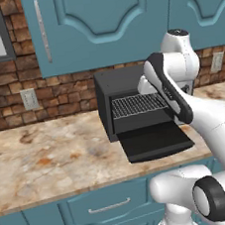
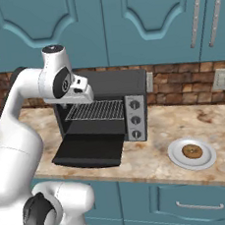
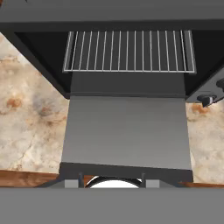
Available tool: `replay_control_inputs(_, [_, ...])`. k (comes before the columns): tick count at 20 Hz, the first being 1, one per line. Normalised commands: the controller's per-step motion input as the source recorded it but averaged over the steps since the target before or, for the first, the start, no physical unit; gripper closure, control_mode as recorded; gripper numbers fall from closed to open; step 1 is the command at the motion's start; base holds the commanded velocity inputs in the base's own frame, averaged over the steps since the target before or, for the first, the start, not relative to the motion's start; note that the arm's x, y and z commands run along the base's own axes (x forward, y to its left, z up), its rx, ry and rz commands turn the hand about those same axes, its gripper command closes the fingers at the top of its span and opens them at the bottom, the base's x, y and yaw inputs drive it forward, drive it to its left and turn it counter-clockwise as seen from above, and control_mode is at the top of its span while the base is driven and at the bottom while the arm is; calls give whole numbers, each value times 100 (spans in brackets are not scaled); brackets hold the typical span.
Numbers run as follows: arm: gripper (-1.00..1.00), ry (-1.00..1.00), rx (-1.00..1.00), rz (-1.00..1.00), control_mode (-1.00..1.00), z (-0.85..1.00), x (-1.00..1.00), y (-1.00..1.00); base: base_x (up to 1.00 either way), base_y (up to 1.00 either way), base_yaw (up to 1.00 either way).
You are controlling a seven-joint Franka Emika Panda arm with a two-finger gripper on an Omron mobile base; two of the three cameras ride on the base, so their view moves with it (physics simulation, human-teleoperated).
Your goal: Pick up the bagel from the plate, place it on the toaster oven rack, close the door, and set the timer.
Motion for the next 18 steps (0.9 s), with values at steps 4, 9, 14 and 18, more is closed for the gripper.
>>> replay_control_inputs(4, [-100, -3, 3, 0, -100, 0, -19, -6, 0, 0, 0])
replay_control_inputs(9, [-100, -6, 21, 0, -100, 0, -39, -34, 0, 0, 0])
replay_control_inputs(14, [-100, -9, 32, 0, -100, -11, -31, -50, 0, 0, 0])
replay_control_inputs(18, [-100, -13, 30, 0, -100, -21, -23, -38, 0, 0, 0])
